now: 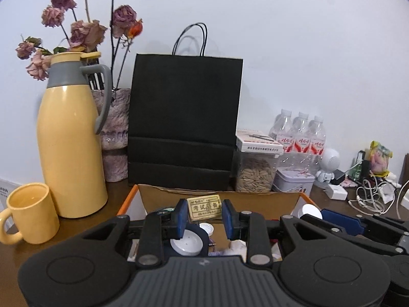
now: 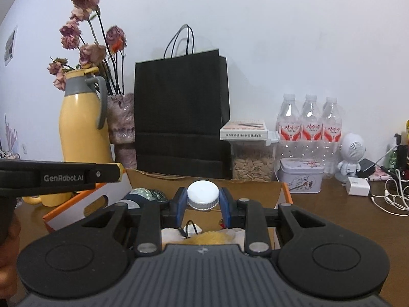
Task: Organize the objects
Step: 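Carry the cap and gold block into the box and open both grippers, then move both grippers back toward the last white cap and orange piece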
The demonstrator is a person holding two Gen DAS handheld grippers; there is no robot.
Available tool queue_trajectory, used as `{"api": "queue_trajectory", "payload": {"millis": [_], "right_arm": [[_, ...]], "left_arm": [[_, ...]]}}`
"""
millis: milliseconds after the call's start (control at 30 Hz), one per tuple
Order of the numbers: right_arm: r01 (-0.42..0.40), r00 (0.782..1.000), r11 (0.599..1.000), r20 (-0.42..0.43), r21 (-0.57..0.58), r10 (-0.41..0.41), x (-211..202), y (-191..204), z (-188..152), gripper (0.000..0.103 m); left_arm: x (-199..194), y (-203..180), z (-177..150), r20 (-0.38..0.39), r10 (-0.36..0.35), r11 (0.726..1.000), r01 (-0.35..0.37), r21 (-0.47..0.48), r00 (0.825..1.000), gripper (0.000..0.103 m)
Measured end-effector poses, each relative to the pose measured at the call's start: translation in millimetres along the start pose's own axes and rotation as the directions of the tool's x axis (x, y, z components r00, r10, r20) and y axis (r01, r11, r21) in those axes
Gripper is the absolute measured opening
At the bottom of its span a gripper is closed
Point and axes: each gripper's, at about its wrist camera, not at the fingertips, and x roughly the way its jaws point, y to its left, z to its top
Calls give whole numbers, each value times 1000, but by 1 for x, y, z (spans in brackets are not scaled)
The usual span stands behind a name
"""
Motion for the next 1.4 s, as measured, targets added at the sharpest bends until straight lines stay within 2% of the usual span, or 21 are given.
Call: {"api": "queue_trajectory", "payload": {"millis": [233,267,300,333,367,400,433,467,500,900,1133,1400], "right_arm": [[2,1000,1000,-31,-6,-2,13,-4,-4,29],[4,999,1000,-35,-5,-4,14,-5,-5,34],[11,999,1000,-43,-5,-11,15,-5,-6,48],[16,999,1000,-52,-6,-16,16,-5,-6,55],[17,999,1000,-52,-6,-17,15,-6,-7,64],[20,998,1000,-53,-7,-20,15,-6,-7,77],[25,998,1000,-55,-10,-25,15,-6,-7,85],[32,998,999,-52,-15,-33,15,-6,-7,100],[37,998,999,-43,-21,-38,14,-5,-8,103],[64,998,997,-23,-35,-65,11,-2,-10,103],[99,995,994,19,-55,-98,-4,3,-14,103],[125,992,986,32,-108,-123,-29,22,-30,103]], "left_arm": [[19,1,-4,-12,11,1000,-11,23,1000,28],[19,2,-4,-9,20,1000,-20,21,1000,29],[19,4,-4,-3,35,999,-35,17,999,41],[20,5,-4,-1,52,999,-52,14,999,53],[19,7,-4,3,64,998,-64,11,998,76],[18,9,-4,11,67,998,-67,8,998,95],[17,10,-5,24,70,998,-70,1,997,100],[15,12,-5,37,78,997,-78,-6,996,103],[15,12,-5,46,93,996,-93,-8,995,103],[13,11,-11,53,96,995,-96,8,994,103],[-5,14,-21,69,101,995,-102,4,992,103],[-34,21,-36,71,103,995,-104,12,992,103]]}}
